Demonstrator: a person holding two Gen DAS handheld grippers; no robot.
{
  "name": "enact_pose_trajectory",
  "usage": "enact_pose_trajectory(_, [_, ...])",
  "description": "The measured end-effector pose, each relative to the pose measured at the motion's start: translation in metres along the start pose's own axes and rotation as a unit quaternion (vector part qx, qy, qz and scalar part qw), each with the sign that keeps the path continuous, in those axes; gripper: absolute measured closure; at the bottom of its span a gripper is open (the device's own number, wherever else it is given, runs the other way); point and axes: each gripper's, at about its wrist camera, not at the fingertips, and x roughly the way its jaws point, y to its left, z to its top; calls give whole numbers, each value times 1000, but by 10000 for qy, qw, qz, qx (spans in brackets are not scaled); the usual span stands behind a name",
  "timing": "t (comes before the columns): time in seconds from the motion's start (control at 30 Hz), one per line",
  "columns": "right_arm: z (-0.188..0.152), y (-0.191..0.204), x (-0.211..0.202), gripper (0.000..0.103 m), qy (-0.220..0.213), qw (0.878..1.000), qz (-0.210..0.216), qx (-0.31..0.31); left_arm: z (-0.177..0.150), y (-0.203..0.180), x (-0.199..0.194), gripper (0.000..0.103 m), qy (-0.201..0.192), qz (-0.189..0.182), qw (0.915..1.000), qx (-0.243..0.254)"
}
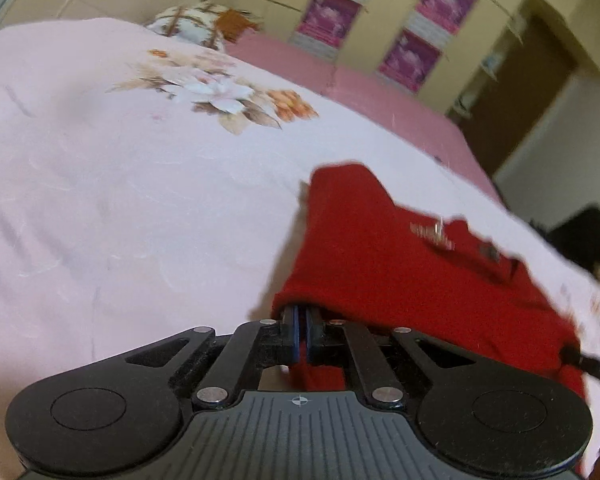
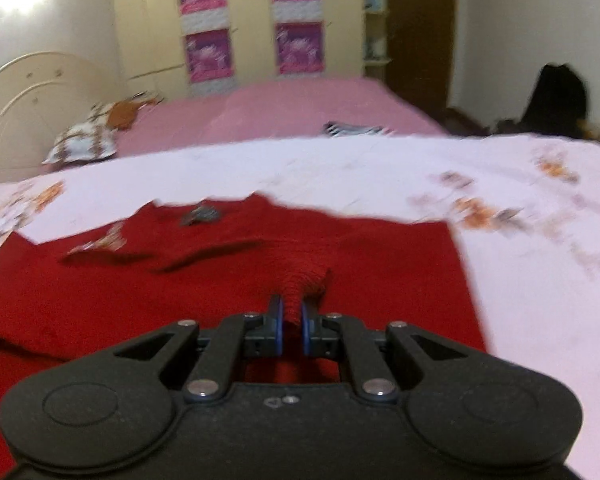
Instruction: Fold small clothes
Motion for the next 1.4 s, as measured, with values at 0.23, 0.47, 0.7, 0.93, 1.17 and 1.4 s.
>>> enact_pose_trajectory(0.23, [-7,-24,-3,94,-61,9993,-318,163,-3,-6,-2,100,51,-38,10000,21])
enact_pose_trajectory(0.47, [-14,-28,-2,70,64,9981,-609,-30,0,-8,4,100,117,79,9998,134])
enact_pose_trajectory(0.7, [4,-36,-31,69,-470,9982,-345,100,5,-1,-36,100,132,-149,9996,215])
enact_pose_trajectory(0.93, [18,-6,-6,69,-304,9993,-2,-200,37,-36,-5,100,-21,-429,9986,317])
enact_pose_trajectory(1.17, [16,5,38,71,170,9987,-32,-471,58,-46,69,100,177,-82,9997,160])
enact_pose_trajectory(1.4, [16,-7,40,71,4,9985,-329,-431,72,-41,81,100,86,52,9997,-207])
